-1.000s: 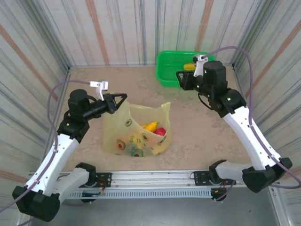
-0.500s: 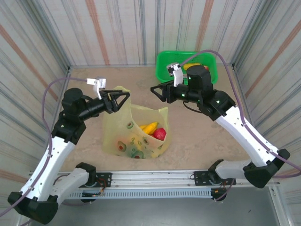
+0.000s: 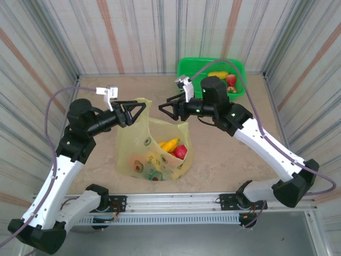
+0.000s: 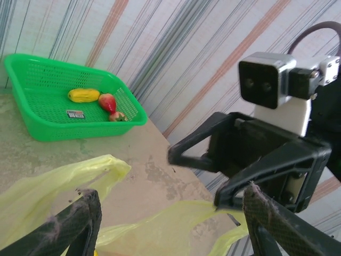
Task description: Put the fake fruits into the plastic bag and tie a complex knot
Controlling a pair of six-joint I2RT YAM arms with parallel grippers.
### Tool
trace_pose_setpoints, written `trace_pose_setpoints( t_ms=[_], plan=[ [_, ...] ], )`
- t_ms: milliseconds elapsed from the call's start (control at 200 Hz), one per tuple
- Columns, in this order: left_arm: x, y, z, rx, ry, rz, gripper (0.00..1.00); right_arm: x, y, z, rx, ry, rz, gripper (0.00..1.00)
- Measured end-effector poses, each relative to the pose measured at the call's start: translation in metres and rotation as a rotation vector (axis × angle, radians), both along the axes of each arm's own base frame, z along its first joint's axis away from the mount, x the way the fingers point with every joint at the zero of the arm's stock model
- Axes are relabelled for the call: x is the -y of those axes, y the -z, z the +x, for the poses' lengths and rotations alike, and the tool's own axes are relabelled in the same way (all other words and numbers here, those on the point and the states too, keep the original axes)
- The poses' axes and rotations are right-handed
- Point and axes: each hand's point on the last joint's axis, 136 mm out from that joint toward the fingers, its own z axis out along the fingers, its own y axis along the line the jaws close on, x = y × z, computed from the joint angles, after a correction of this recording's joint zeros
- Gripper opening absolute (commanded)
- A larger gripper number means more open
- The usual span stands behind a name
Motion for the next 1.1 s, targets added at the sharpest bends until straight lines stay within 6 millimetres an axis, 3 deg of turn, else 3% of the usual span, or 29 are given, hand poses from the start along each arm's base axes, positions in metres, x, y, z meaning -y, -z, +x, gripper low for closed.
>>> trace_pose_setpoints(
  t_ms=[190, 341, 426, 511, 696, 761, 927, 1102],
  plan=[
    [-0.01, -0.013, -0.01, 0.028, -0.029, 0.004, 0.71, -0.017, 0.026, 0.018, -0.02, -0.014, -0.047, 0.72],
    [-0.017, -0.036, -0.026, 0.102, -0.039, 0.001, 0.71, -0.026, 0.023, 0.024, -0.013, -0.028, -0.035, 0.72],
    [-0.019, -0.039, -0.028, 0.117, -0.05, 0.011, 0.71, -0.031, 0.017, 0.027, 0.0, -0.038, -0.019, 0.7],
    [-0.022, -0.039, -0.03, 0.121, -0.059, 0.023, 0.7, -0.035, 0.011, 0.027, 0.01, -0.053, 0.0, 0.59],
    [-0.026, -0.031, -0.026, 0.11, -0.094, 0.058, 0.7, -0.039, -0.002, 0.026, 0.022, -0.08, 0.028, 0.11],
    [-0.028, -0.028, -0.025, 0.106, -0.107, 0.074, 0.7, -0.039, -0.005, 0.026, 0.023, -0.088, 0.028, 0.0],
    [-0.035, -0.023, -0.02, 0.118, -0.152, 0.119, 0.7, -0.03, -0.02, 0.028, 0.007, -0.091, 0.027, 0.0],
    [-0.036, -0.024, -0.017, 0.213, -0.174, 0.187, 0.71, -0.027, -0.067, 0.03, -0.006, -0.12, 0.025, 0.0]
  ],
)
